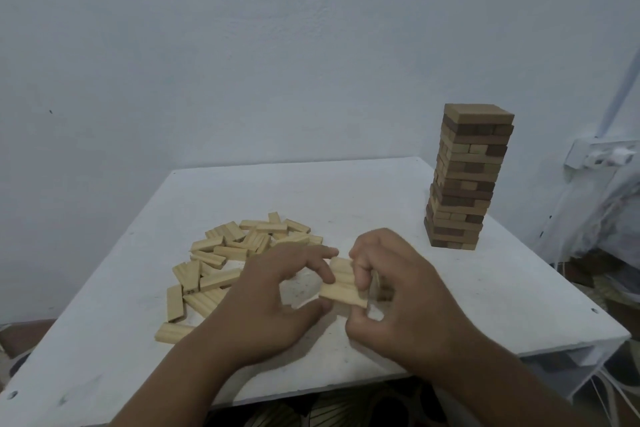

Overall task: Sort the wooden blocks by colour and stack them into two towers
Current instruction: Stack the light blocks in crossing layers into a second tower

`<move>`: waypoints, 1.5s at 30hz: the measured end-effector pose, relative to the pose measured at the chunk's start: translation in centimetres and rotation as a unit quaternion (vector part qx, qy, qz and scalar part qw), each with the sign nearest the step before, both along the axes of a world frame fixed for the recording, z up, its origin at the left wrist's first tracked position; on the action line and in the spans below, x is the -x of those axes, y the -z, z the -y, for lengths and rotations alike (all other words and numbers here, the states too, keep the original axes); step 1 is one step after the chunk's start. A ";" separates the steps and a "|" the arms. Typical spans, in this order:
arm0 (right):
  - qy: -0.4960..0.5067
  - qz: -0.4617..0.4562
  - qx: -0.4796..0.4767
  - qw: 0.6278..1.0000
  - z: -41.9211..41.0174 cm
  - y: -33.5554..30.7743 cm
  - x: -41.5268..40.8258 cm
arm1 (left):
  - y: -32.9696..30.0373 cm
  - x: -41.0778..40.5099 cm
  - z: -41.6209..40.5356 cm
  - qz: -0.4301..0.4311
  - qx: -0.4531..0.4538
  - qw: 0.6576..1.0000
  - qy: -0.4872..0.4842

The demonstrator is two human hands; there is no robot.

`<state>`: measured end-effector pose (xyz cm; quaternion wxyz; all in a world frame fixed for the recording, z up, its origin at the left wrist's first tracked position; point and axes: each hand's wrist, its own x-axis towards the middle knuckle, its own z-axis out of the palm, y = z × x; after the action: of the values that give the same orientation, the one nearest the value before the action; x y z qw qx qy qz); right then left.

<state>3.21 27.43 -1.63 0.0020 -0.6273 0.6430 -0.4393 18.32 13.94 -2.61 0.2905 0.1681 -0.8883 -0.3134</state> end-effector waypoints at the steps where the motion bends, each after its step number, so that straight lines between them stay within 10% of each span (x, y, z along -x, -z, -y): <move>1: -0.001 0.009 0.001 1.000 -0.2 -0.4 0.6 | -0.2 0.5 -0.2 -0.004 -0.002 1.000 -0.001; 20: 0.065 0.070 -0.072 0.993 -1.4 0.4 7.9 | 0.7 7.8 -1.9 -0.014 -0.145 0.989 -0.034; 45: 0.073 0.043 -0.073 0.994 -1.3 -0.4 6.3 | 0.1 5.4 -1.2 0.000 -0.085 0.995 -0.056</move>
<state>-3.04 28.72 -1.28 0.0431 -0.5572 0.7168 -0.4171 12.93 15.18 -2.73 0.2921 0.2413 -0.8477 -0.3713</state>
